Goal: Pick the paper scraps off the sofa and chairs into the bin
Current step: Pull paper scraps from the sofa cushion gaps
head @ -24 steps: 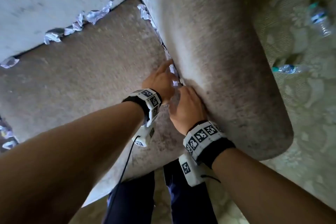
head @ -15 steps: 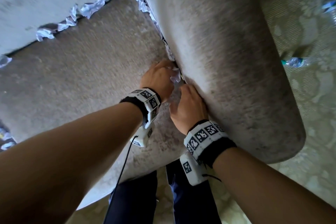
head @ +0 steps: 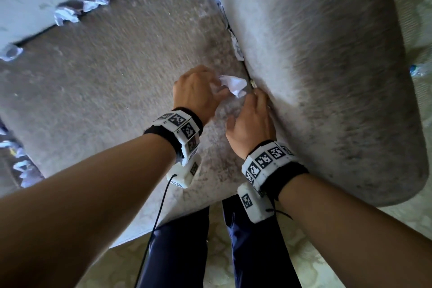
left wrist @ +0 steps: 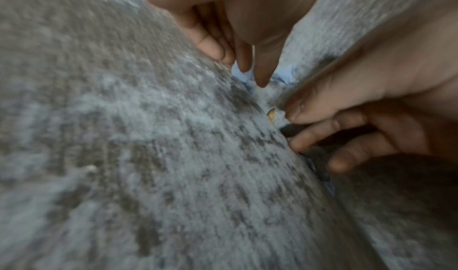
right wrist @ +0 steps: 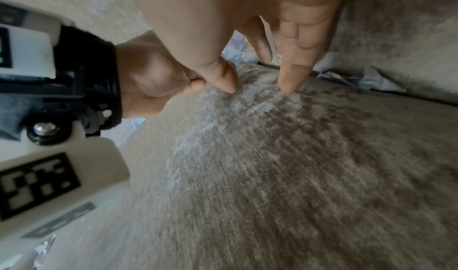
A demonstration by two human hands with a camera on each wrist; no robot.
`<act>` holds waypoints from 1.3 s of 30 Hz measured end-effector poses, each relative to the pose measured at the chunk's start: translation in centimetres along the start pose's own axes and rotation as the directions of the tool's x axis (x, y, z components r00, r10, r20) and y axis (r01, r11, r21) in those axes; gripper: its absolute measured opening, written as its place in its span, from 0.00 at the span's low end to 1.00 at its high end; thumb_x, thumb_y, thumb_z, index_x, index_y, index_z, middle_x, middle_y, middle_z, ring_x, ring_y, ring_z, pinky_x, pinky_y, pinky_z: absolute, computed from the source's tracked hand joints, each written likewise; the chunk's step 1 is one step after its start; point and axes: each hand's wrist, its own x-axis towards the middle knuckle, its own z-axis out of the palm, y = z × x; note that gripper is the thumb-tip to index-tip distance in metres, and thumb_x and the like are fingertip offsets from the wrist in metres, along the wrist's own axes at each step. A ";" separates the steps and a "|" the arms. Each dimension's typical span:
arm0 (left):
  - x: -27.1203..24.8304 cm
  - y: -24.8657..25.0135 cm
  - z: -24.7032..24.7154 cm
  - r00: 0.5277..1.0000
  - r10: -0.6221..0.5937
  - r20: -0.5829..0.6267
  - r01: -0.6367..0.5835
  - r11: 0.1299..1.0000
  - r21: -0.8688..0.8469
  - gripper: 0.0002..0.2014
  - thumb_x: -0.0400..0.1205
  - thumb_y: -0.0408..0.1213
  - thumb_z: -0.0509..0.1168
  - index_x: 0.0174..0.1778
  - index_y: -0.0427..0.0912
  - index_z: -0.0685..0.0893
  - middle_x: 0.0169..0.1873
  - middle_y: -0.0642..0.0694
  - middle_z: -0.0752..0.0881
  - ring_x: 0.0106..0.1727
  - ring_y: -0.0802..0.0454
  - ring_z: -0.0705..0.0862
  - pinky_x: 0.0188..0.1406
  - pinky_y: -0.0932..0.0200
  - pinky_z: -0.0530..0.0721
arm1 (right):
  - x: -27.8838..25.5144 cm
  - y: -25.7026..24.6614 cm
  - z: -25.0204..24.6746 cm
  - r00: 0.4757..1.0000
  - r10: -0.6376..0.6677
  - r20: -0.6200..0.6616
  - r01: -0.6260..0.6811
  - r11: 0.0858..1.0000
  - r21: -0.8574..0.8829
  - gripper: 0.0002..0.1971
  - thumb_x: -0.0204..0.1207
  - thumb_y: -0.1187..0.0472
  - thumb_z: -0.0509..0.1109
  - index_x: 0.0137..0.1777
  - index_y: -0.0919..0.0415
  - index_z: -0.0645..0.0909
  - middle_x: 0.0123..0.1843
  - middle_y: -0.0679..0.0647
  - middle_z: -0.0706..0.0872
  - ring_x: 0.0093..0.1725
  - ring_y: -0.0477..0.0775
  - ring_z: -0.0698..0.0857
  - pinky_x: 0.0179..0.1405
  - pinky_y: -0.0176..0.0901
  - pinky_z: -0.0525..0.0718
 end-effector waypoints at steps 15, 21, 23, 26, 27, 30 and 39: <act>-2.5 -0.8 -2.6 0.986 -0.162 0.029 0.163 0.949 -0.270 0.19 0.76 0.34 0.67 0.64 0.49 0.79 0.29 0.55 0.80 0.29 0.55 0.80 0.26 0.63 0.78 | 5.3 -3.2 -0.3 0.969 -0.241 -0.055 0.170 0.810 -0.561 0.23 0.80 0.70 0.49 0.74 0.70 0.69 0.62 0.66 0.80 0.44 0.71 0.88 0.30 0.55 0.77; -4.8 -2.5 -2.5 0.977 -0.196 0.087 0.213 0.932 -0.293 0.15 0.77 0.37 0.68 0.59 0.50 0.81 0.30 0.58 0.80 0.30 0.58 0.78 0.28 0.68 0.72 | 6.7 -3.0 0.7 0.914 -0.405 -0.014 0.258 0.608 -0.751 0.18 0.65 0.66 0.52 0.37 0.61 0.86 0.28 0.53 0.84 0.17 0.56 0.81 0.12 0.36 0.71; -5.4 -2.9 -2.3 0.978 -0.190 0.088 0.208 0.934 -0.291 0.09 0.78 0.39 0.68 0.53 0.50 0.81 0.31 0.57 0.80 0.32 0.53 0.80 0.29 0.62 0.75 | 6.9 -2.9 0.7 0.919 -0.394 -0.025 0.242 0.611 -0.754 0.17 0.64 0.65 0.51 0.33 0.61 0.84 0.26 0.53 0.83 0.16 0.57 0.81 0.13 0.35 0.71; -5.7 -3.6 -2.0 0.978 -0.195 0.075 0.208 0.936 -0.282 0.04 0.77 0.39 0.66 0.42 0.50 0.75 0.31 0.52 0.82 0.33 0.49 0.81 0.29 0.55 0.80 | 7.5 -2.9 1.2 0.912 -0.404 -0.073 0.223 0.637 -0.738 0.16 0.63 0.68 0.51 0.29 0.67 0.82 0.25 0.59 0.82 0.16 0.63 0.82 0.14 0.43 0.77; -5.5 -3.8 -2.0 0.976 -0.205 0.070 0.217 0.933 -0.287 0.04 0.76 0.37 0.65 0.40 0.49 0.75 0.31 0.52 0.81 0.31 0.49 0.79 0.29 0.55 0.78 | 7.8 -3.0 1.4 0.922 -0.384 -0.060 0.219 0.641 -0.736 0.15 0.62 0.69 0.53 0.28 0.68 0.82 0.25 0.60 0.83 0.17 0.64 0.83 0.15 0.46 0.78; -5.1 -4.0 -1.9 0.972 -0.229 0.057 0.235 0.926 -0.295 0.04 0.75 0.32 0.62 0.37 0.43 0.74 0.30 0.53 0.77 0.31 0.51 0.74 0.29 0.56 0.73 | 7.9 -3.6 1.2 0.964 -0.264 0.012 0.185 0.641 -0.745 0.08 0.58 0.66 0.63 0.26 0.64 0.83 0.24 0.56 0.83 0.17 0.60 0.83 0.14 0.42 0.78; -5.3 -4.0 -2.2 0.942 -0.315 0.116 0.335 0.883 -0.327 0.10 0.76 0.28 0.54 0.36 0.49 0.68 0.32 0.51 0.77 0.32 0.49 0.75 0.31 0.54 0.73 | 7.7 -3.7 0.8 0.961 -0.273 0.035 0.192 0.574 -0.796 0.08 0.43 0.69 0.77 0.22 0.62 0.82 0.20 0.54 0.80 0.14 0.57 0.80 0.13 0.38 0.74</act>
